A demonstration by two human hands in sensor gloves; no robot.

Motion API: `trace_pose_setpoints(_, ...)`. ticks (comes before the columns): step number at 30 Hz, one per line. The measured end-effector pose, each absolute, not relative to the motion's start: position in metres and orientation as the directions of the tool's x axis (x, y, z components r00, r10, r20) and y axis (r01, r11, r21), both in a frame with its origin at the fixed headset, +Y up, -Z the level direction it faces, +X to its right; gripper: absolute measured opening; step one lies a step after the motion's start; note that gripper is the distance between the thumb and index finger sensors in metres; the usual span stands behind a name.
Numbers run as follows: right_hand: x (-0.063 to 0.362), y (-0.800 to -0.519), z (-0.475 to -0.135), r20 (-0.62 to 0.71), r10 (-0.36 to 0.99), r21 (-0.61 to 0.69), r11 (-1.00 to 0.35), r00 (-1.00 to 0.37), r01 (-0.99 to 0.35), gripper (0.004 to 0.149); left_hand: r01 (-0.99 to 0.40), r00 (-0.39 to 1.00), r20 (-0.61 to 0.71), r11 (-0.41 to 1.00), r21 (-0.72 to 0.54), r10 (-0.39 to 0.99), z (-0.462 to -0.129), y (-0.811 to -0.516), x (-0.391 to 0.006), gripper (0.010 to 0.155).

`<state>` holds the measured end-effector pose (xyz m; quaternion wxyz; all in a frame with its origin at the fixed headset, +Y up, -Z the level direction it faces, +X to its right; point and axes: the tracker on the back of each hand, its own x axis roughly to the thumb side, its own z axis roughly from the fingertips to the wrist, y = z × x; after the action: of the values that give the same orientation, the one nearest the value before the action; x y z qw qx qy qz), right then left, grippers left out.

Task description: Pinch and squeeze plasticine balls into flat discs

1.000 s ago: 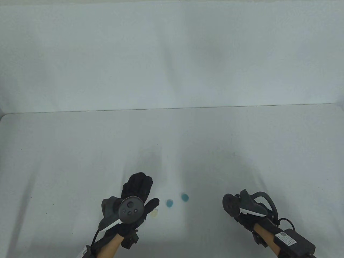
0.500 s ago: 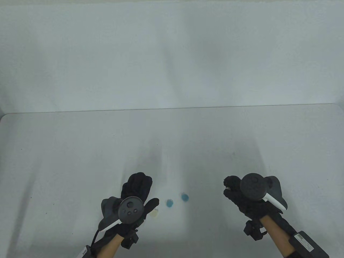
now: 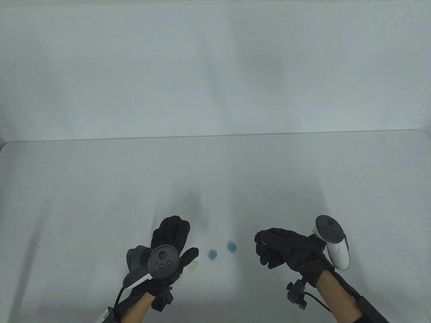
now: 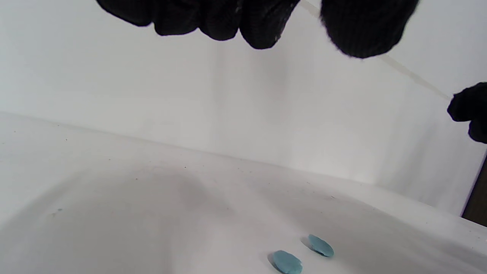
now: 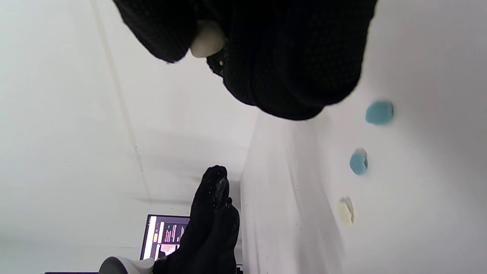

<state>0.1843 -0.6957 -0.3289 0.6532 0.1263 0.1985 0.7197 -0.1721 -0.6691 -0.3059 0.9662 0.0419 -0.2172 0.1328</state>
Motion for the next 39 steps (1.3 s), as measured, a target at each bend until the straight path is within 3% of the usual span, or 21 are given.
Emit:
trace_pose_setpoints(9, 0.175, -0.709, -0.328, -0.115, 0.993, 0.513, 0.033, -0.030, -0.858, 0.042, -0.270, 0.875, 0.419, 0.963, 0.010, 0.241, -0.308, -0.671, -0.173, 0.077)
trace_pose_setpoints(22, 0.174, -0.710, -0.326, -0.078, 0.988, 0.410, -0.093, -0.136, -0.907, 0.042, -0.267, 0.876, 0.418, 0.964, 0.004, 0.241, -0.309, -0.671, -0.173, 0.077)
trace_pose_setpoints(33, 0.176, -0.713, -0.325, -0.140, 0.990, 0.450, 0.041, -0.025, -0.892, 0.048, -0.266, 0.880, 0.409, 0.964, 0.008, 0.240, -0.309, -0.671, -0.174, 0.077)
trace_pose_setpoints(36, 0.178, -0.712, -0.325, -0.142, 0.990, 0.441, 0.068, 0.006, -0.895, 0.056, -0.263, 0.882, 0.408, 0.965, 0.008, 0.237, -0.309, -0.671, -0.174, 0.077)
trace_pose_setpoints(39, 0.179, -0.707, -0.325, -0.099, 0.994, 0.408, 0.006, -0.038, -0.913, 0.046, -0.265, 0.881, 0.408, 0.964, 0.004, 0.240, -0.310, -0.672, -0.174, 0.077)
